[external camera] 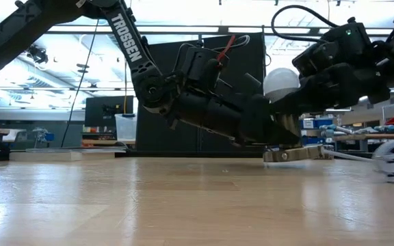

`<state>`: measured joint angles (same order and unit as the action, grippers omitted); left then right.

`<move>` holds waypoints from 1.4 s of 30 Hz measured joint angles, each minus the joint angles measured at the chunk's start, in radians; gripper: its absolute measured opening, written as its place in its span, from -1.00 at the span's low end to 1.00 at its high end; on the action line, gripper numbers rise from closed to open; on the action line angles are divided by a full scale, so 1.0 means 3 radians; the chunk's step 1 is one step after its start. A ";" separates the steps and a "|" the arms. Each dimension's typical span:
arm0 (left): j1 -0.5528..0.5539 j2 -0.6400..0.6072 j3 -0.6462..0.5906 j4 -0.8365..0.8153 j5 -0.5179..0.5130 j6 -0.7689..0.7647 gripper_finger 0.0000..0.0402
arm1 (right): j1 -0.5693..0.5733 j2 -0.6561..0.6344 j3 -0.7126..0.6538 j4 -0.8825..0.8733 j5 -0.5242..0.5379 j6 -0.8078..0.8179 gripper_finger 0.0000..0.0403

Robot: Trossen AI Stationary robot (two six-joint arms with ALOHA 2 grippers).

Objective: Screw lightbulb
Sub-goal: Insert the white lightbulb into the lamp

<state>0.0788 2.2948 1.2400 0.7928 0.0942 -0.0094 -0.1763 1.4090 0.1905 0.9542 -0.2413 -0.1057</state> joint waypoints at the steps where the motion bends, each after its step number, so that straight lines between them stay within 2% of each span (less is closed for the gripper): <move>1: 0.0000 0.0000 0.0000 -0.0005 -0.0102 -0.0045 -0.11 | 0.0015 0.0000 0.0000 -0.0005 0.0135 0.0035 -0.09; 12: -0.0009 0.0000 0.0012 0.0004 -0.0824 -0.0346 -0.11 | 0.0283 -0.0001 0.0009 -0.0016 0.1607 0.0477 -0.16; 20: 0.0001 0.0000 0.0033 0.0023 -0.1006 -0.0391 -0.11 | 0.0398 -0.0003 0.0243 -0.0404 0.2476 0.0840 -0.17; 23: 0.0005 0.0000 0.0051 0.0012 -0.1052 -0.0380 -0.11 | 0.0400 -0.0003 0.0392 -0.0669 0.2622 0.0889 -0.17; 28: 0.0007 0.0003 0.0049 -0.0014 -0.1071 -0.0369 -0.11 | 0.0383 -0.0003 0.0444 -0.0828 0.2441 0.0832 -0.06; 36: -0.0015 0.0015 0.0038 -0.0184 -0.0916 -0.0340 -0.11 | 0.0255 -0.0105 0.0425 -0.1167 0.1232 0.1050 0.40; 39: -0.0014 0.0014 0.0042 -0.0213 -0.0880 -0.0341 -0.11 | 0.0163 -0.0250 0.0427 -0.1538 0.1027 0.0968 0.59; 42: -0.0014 0.0014 0.0043 -0.0229 -0.0845 -0.0331 -0.11 | 0.0106 -0.0399 0.0423 -0.1847 0.0748 0.0635 0.73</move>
<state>0.0745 2.2990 1.2530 0.7241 -0.1594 -0.1087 -0.1446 1.2894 0.3176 0.4000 -0.0168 0.0850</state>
